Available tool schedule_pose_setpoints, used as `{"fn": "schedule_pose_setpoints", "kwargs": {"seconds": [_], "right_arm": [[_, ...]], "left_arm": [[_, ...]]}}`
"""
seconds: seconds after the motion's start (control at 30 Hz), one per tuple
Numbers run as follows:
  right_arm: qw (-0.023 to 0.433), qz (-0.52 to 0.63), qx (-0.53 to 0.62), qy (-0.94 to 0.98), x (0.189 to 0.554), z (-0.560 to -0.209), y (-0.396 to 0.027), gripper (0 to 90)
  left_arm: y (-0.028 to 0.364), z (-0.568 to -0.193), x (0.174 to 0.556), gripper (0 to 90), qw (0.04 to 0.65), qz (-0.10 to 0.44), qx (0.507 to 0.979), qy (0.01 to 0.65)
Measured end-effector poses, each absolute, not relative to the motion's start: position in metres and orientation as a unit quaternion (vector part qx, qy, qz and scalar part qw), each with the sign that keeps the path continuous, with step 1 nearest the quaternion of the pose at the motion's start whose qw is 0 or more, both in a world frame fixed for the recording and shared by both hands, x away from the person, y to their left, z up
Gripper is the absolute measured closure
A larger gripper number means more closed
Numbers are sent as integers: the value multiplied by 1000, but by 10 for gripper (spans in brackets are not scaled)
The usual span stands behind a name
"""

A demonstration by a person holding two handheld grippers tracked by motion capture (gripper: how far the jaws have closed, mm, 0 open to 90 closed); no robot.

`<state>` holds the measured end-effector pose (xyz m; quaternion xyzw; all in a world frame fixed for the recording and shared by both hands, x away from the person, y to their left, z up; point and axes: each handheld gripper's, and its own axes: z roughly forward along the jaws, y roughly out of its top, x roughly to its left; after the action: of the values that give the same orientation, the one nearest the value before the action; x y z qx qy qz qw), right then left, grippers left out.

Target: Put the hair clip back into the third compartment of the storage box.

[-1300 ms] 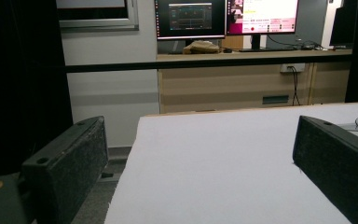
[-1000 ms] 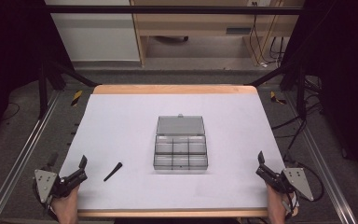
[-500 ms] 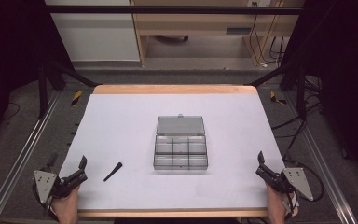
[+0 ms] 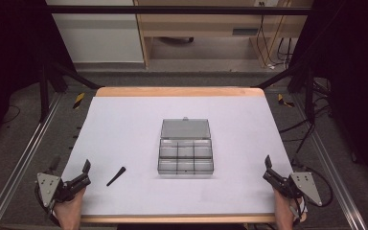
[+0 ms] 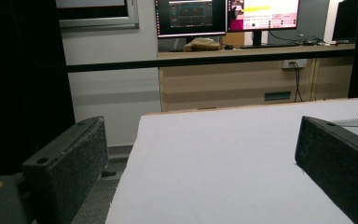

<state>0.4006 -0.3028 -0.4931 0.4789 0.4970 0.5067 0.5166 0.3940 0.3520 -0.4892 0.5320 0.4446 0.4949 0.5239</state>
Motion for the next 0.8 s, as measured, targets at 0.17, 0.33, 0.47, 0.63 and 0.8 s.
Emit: {"fn": "schedule_pose_setpoints", "kwargs": {"seconds": [0.17,0.33,0.47,0.63,0.8], "right_arm": [[518,506,478,497,401,-493,-303,66],[517,506,478,497,401,-493,-303,67],[517,505,478,499,401,-493,-303,67],[518,504,478,499,401,-493,-303,67],[518,504,477,499,401,-493,-303,66]], "left_arm": [[352,-485,396,20,528,472,553,438],[355,-473,394,28,551,428,556,452],[357,-462,392,37,566,399,557,459],[357,-452,392,66,542,371,593,466],[354,-435,395,160,478,313,672,471]]}}
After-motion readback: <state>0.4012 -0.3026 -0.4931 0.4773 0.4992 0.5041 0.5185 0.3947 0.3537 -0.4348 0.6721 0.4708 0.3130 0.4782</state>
